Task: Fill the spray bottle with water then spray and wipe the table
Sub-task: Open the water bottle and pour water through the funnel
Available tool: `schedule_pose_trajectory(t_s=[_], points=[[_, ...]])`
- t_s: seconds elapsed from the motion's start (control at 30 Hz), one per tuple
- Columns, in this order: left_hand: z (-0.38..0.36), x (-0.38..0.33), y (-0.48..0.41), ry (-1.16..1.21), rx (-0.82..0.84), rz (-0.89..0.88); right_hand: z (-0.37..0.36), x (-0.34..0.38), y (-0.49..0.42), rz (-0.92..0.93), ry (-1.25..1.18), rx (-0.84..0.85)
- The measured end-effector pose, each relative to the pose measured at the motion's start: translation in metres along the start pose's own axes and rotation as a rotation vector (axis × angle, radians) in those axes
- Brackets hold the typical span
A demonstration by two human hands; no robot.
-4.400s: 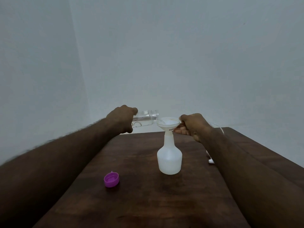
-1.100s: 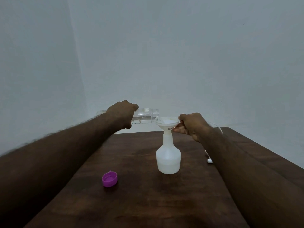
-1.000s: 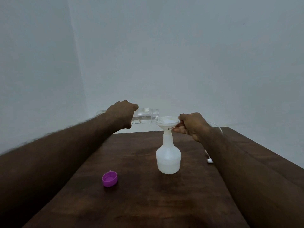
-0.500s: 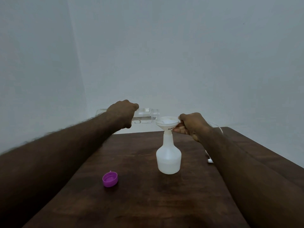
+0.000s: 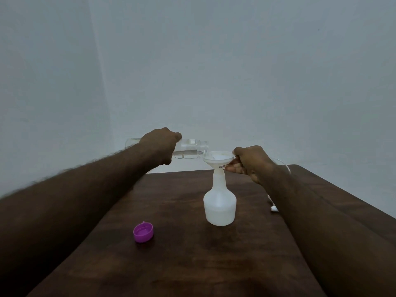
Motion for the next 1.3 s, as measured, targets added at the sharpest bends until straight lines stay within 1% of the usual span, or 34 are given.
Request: schedule_pose_trajectory(t_s=[0.4, 0.9, 1.3], points=[[0.001, -0.001, -0.002, -0.032, -0.003, -0.002, 0.000, 0.000, 0.000, 0.005, 0.002, -0.001], [0.007, -0.001, -0.002, -0.155, -0.063, 0.011, 0.000, 0.001, 0.000, 0.003, -0.002, -0.007], [0.010, -0.003, -0.001, -0.188, -0.097, 0.016, -0.001, -0.001, -0.001, 0.002, -0.011, -0.001]])
Point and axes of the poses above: each hand's wrist, its own y-axis away from the middle knuckle, its own z-axis out of the back of the hand, x = y × z, the point moved 6 cm from there along -y, towards the middle knuckle, and after that the axes turned 4 degrees about -z, right-handed, at the moved point
